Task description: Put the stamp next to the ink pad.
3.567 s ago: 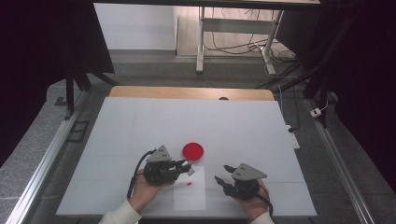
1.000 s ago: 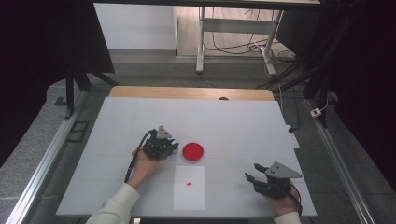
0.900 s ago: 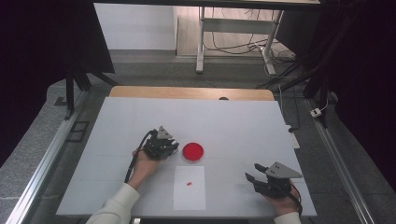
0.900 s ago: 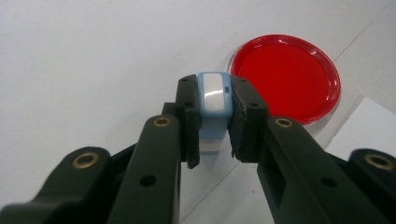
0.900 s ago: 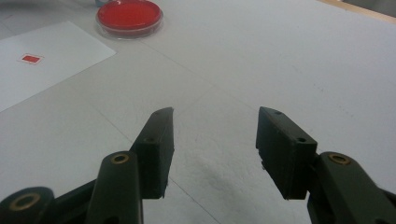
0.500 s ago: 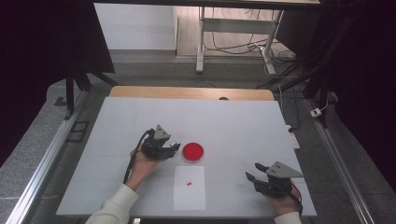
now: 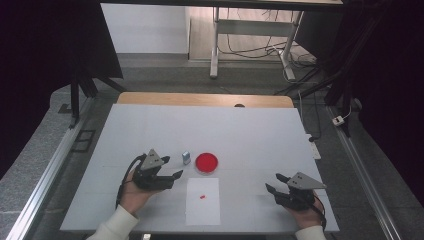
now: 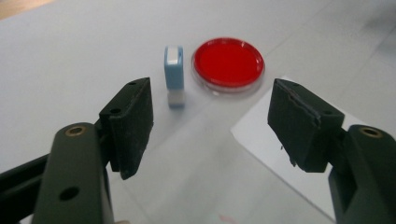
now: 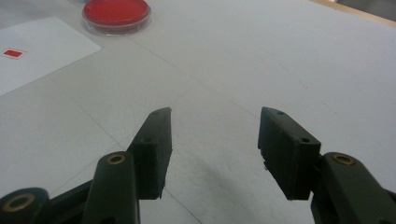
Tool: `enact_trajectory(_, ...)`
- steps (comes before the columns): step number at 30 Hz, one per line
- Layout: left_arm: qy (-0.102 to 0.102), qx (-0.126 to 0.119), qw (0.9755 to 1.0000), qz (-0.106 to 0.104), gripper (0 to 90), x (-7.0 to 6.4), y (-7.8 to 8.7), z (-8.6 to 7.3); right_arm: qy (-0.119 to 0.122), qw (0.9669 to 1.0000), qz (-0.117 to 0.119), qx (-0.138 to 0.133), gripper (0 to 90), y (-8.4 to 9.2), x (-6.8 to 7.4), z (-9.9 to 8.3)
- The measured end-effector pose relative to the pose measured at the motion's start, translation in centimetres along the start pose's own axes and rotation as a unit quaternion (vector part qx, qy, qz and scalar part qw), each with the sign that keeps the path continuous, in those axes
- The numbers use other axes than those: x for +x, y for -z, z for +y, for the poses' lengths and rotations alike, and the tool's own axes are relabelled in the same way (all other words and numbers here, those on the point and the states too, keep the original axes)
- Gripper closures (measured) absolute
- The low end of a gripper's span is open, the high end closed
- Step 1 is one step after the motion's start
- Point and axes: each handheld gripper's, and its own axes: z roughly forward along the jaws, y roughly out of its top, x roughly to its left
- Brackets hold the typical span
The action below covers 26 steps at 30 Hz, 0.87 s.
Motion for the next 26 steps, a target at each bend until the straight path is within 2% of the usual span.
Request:
enact_trajectory(7, 0.0, 0.005, 1.0, 0.008, 31.5, -0.5, 2.3, -2.5, 0.012, 0.9999, 0.006, 0.004, 43.7, -0.4, 0.0, 0.0)
enact_trajectory(14, 0.006, 0.007, 1.0, 0.0, 31.6, -0.7, 3.7, -4.0, 0.016, 0.9998, 0.007, 0.005, 43.4, -0.5, 0.0, -0.1)
enact_trajectory(26, 0.02, 0.004, 0.9998, 0.001, 31.7, -0.1, 4.5, -4.8, 0.024, 0.9997, 0.008, 0.002, 42.9, -0.5, 0.1, 0.0)
